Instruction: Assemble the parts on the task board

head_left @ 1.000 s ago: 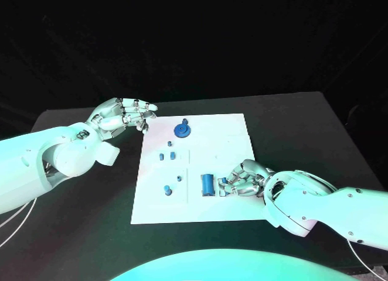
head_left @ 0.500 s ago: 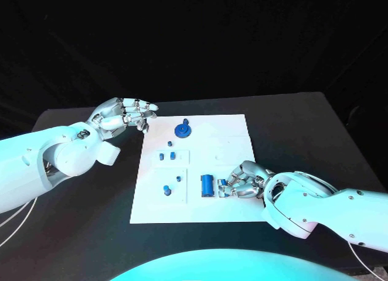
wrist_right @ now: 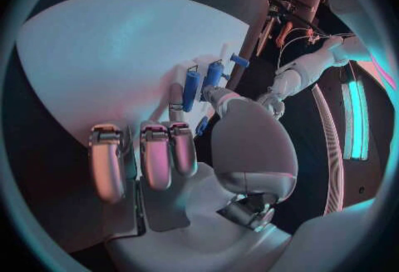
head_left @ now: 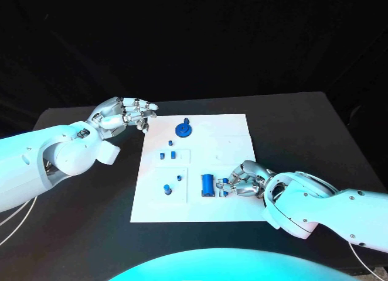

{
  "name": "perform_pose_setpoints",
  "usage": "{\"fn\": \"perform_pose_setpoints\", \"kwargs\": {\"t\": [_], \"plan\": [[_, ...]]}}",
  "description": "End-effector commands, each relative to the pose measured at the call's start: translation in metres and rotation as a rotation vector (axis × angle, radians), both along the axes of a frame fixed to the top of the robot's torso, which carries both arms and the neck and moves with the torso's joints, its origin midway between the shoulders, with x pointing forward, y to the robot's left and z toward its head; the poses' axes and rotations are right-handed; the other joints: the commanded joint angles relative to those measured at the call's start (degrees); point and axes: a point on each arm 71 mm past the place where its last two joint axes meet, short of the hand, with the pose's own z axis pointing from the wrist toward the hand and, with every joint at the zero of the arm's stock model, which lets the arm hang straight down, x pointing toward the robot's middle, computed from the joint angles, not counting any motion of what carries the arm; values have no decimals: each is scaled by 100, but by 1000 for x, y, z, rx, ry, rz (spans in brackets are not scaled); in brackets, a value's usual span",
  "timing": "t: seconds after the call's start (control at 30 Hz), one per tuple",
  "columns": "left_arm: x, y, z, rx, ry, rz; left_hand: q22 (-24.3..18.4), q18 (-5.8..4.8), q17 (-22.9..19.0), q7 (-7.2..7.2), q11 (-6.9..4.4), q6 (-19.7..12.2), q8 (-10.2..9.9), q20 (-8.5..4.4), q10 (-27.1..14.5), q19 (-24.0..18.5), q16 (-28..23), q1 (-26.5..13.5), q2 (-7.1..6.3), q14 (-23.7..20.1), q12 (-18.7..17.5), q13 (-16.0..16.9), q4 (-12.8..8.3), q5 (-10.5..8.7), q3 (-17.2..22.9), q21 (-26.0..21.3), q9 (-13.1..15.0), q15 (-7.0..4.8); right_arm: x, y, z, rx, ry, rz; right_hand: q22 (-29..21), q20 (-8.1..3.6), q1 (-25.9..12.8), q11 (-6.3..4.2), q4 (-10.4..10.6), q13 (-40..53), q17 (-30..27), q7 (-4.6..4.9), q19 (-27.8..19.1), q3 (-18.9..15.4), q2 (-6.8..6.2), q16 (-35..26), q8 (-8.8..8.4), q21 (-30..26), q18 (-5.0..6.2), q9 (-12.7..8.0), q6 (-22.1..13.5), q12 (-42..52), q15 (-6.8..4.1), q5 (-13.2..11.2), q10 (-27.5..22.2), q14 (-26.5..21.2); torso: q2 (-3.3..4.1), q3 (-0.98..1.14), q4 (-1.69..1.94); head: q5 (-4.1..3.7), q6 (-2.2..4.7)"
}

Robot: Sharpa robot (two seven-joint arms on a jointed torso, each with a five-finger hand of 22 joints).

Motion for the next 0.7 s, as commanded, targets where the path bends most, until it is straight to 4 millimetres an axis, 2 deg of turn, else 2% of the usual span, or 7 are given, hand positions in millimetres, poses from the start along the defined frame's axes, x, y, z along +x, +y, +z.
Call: {"fn": "perform_pose_setpoints", "kwargs": {"t": [0.03,0.5,0.7], "plan": [[-1,-2,0,-12,5,-12,-1,86,6,-8,-8,-38,35,26,-51,17,-20,-29,18,-19,37,-7,11,37,10,-13,-6,13,-1,3,0,12,-5,22,1508,-4,-50,-8,1,1413,1509,8,599,-37,-11,19,-33,26,-82,-2,22,-25,-17,-47,508,598,-4,2,-7,6,4],[-1,-1,0,-11,7,-11,-1,88,7,-9,-10,-40,38,26,-54,17,-20,-24,18,-20,41,-8,3,38,21,-13,-8,11,-3,3,3,9,-30,42,1508,-6,-21,-14,-7,1423,1509,2,599,-42,31,19,-32,26,-82,-1,32,-3,-19,-41,517,598,-2,6,-4,15,0],[-1,-1,0,-10,7,-10,-1,88,7,-9,-10,-41,39,26,-55,17,-20,-24,19,-20,43,-9,2,38,26,-12,-9,10,-5,2,6,8,-47,52,1508,-7,-8,-16,-7,1422,1509,0,599,-40,52,19,-31,26,-82,-1,37,-6,-21,-28,516,598,-5,1,-6,16,6]]}}
